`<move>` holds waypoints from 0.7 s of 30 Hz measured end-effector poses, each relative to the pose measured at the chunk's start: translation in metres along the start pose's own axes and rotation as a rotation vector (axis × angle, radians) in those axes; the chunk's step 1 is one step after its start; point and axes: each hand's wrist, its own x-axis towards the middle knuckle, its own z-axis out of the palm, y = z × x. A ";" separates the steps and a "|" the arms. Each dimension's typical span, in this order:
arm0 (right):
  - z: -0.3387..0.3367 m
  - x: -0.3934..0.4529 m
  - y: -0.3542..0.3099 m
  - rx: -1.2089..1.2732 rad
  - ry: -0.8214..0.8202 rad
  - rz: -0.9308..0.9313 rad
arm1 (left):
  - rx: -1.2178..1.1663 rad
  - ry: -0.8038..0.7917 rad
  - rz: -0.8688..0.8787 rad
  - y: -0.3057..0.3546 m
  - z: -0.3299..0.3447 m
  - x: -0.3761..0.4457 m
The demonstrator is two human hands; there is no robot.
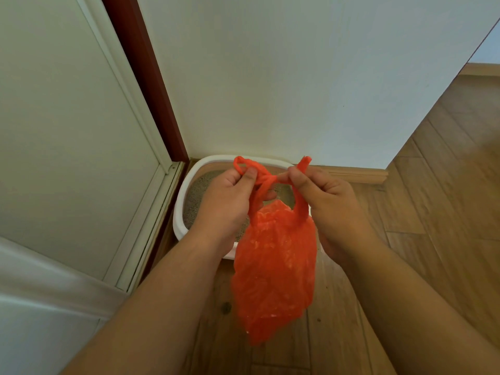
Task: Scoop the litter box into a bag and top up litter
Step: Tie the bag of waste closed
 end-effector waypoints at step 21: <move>-0.023 0.008 -0.003 -0.046 0.129 -0.003 | -0.099 0.204 -0.025 0.008 -0.025 0.015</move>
